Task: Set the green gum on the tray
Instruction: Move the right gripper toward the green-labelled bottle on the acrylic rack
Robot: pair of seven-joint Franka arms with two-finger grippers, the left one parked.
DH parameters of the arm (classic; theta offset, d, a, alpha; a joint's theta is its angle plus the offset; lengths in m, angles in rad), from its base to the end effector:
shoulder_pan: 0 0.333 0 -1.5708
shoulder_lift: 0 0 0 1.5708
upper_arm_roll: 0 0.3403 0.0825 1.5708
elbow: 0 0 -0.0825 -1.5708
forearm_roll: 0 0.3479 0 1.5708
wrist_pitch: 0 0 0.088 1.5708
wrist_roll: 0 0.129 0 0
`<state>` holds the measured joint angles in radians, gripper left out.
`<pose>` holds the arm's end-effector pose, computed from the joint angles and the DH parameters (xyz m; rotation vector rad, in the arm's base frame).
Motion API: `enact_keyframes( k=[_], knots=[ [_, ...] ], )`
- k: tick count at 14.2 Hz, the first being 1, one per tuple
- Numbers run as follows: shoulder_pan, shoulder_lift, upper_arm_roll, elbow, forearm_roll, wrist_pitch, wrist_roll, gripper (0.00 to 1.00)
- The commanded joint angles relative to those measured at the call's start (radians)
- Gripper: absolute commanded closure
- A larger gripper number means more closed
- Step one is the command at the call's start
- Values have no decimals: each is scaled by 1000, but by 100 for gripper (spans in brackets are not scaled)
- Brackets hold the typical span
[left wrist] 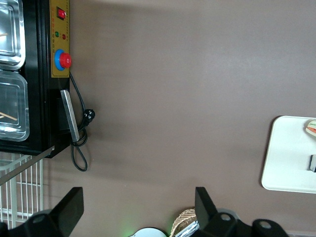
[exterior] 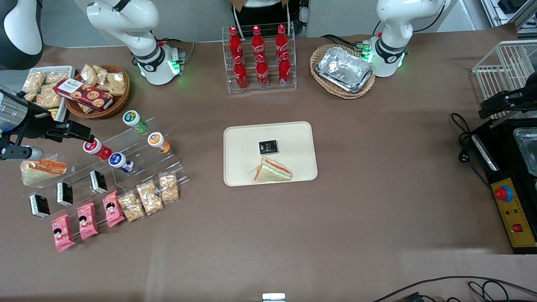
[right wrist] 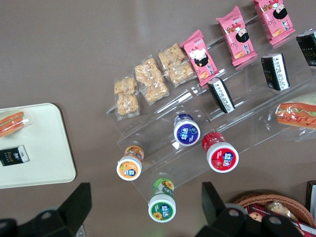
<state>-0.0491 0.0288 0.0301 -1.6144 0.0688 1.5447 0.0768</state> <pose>0.5202 -0.0011 0.5912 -3.0673 0.1494 0.1544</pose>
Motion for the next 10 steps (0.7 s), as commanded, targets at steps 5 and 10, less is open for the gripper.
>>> enact_keyframes(
  k=[5, 10],
  knots=[
    [-9, 14, 7, 33, -15, -26, -9, 0],
    [-8, -45, -18, -22, -11, -72, -51, 0]
  ],
)
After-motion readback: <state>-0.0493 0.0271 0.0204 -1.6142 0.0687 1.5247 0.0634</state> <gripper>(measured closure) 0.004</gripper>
